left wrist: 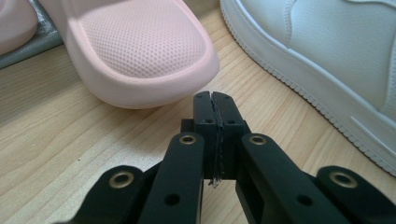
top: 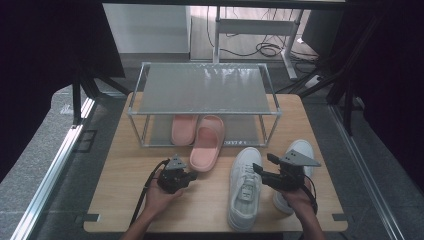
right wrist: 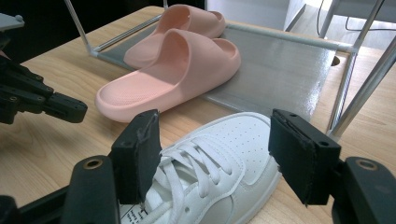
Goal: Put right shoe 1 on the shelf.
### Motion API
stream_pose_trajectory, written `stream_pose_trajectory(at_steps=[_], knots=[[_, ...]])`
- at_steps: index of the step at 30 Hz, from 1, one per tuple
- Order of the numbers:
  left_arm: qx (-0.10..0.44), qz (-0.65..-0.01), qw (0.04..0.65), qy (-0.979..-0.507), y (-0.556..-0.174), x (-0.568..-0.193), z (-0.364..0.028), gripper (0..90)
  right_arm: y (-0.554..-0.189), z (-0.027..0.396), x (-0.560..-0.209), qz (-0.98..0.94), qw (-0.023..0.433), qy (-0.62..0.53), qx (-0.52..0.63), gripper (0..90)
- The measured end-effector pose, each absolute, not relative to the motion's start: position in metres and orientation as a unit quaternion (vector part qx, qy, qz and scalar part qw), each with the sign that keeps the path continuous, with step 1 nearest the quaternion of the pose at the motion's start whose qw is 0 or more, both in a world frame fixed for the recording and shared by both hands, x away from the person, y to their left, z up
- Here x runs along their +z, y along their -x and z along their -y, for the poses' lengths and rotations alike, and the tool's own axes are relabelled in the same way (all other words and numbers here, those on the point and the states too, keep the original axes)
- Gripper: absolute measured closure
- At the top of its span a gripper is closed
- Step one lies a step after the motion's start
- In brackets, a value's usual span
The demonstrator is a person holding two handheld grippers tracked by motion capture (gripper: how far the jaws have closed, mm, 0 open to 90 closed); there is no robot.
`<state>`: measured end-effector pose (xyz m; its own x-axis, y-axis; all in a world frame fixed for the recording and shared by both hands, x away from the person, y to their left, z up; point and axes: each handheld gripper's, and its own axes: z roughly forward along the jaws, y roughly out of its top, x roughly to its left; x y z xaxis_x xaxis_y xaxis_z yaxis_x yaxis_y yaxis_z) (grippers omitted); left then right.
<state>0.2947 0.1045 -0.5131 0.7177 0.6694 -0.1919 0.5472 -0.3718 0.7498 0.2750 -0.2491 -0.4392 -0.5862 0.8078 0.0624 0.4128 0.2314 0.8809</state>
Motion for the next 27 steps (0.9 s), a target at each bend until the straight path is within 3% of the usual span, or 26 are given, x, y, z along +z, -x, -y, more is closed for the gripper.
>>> stream_pose_trajectory(at_steps=[27], knots=[[0.092, -0.374, 0.399, -0.832, -0.324, -0.521, -0.08, 90.0, -0.275, 0.25, -0.44, -0.755, 0.21, -0.404, 0.471, 34.6]])
